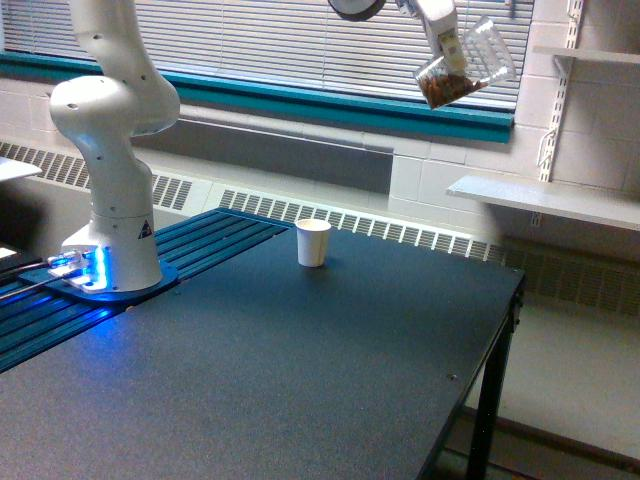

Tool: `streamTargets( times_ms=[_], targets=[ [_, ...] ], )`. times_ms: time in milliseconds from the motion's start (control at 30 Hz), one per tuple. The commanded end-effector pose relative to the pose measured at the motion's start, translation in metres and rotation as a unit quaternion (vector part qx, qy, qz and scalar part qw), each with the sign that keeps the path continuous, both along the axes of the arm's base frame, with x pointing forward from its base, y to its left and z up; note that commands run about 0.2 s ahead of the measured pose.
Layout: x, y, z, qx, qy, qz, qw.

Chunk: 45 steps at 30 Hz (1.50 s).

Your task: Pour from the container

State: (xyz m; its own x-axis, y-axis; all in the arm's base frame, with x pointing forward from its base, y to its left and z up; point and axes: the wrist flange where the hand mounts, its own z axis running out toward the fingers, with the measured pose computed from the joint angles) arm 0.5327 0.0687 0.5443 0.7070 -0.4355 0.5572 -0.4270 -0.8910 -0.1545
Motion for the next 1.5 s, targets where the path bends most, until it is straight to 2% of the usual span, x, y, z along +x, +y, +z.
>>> streamTargets(
  times_ms=[33,400,600,1000,1200,1500],
  targets=[
    [-0.02,0.041,0.003,-0.001,-0.008,0.008,0.9999],
    [-0.057,0.088,-0.007,-0.016,-0.011,0.023,0.9995],
    [-0.079,0.109,-0.015,-0.015,-0.01,0.028,0.9995],
    [-0.132,0.146,-0.045,-0.021,0.014,0.03,0.9992],
    [-0.161,0.161,-0.056,-0.035,0.026,0.042,0.9982],
    [-0.191,0.177,-0.075,-0.036,0.039,0.053,0.9972]
  ],
)
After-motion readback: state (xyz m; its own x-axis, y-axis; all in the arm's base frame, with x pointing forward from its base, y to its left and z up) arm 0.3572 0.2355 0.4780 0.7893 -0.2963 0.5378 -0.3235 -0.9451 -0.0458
